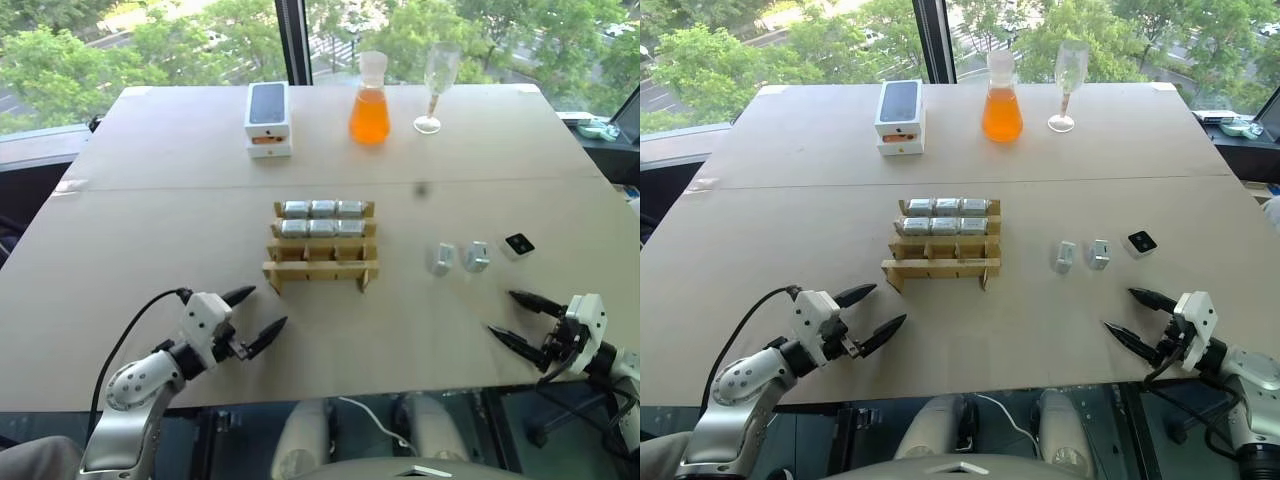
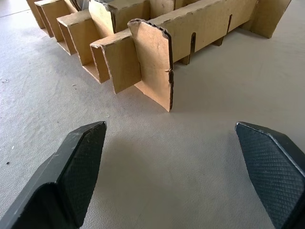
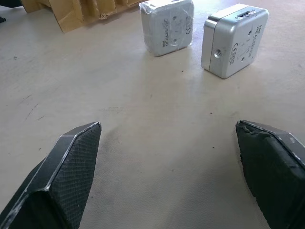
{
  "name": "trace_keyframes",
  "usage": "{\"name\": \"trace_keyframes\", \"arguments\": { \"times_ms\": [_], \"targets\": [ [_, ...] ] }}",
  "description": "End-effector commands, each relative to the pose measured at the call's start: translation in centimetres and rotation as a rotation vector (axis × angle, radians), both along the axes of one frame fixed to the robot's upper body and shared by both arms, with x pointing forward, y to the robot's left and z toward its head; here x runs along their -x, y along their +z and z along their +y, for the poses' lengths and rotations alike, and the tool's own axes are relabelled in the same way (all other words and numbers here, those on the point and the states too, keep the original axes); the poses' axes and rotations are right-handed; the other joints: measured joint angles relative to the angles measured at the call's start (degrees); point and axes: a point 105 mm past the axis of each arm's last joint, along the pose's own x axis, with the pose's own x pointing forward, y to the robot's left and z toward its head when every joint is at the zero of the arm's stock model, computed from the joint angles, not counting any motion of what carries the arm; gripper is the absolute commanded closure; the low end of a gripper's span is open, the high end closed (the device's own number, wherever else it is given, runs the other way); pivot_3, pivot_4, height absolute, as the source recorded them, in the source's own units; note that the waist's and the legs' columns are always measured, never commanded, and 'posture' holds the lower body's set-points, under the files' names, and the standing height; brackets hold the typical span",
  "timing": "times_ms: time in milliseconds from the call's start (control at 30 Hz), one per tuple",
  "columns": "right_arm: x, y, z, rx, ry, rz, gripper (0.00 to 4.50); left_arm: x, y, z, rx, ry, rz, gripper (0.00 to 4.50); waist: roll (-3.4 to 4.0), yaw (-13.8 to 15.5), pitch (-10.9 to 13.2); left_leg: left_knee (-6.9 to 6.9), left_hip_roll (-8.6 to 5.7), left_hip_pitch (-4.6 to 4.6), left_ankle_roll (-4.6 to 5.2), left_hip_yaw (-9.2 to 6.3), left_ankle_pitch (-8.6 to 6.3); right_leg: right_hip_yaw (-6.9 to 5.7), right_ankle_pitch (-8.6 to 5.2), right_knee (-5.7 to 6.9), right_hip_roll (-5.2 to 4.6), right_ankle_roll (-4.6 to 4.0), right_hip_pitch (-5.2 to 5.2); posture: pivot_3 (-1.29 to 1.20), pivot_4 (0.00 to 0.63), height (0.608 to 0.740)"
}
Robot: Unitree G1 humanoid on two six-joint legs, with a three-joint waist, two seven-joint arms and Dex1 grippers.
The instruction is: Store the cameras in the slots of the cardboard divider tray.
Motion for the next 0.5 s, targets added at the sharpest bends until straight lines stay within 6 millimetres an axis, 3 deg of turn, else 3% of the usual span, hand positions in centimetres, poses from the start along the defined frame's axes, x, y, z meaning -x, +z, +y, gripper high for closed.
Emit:
{"name": "trace_keyframes", "arguments": {
  "times_ms": [33, 500],
  "targets": [
    [-0.13, 0.7, -0.56, 0.007, -0.017, -0.033, 0.0, 0.1, -0.23, 0.36, 0.004, 0.01, 0.009, 0.02, 0.0, 0.0, 0.0, 0.0, 0.0, 0.0, 0.0, 0.0, 0.0, 0.0, 0.0, 0.0, 0.0, 0.0, 0.0, 0.0, 0.15, 0.74],
    [-0.19, 0.6, -0.54, 0.001, -0.023, -0.019, 0.0, 0.01, 0.03, 0.43, 0.029, 0.009, 0.004, 0.02, 0.01, 0.0, 0.0, 0.0, 0.0, 0.01, 0.0, 0.0, 0.0, 0.0, 0.0, 0.01, 0.02, 0.0, 0.01, 0.0, 0.15, 0.74]
  ]
}}
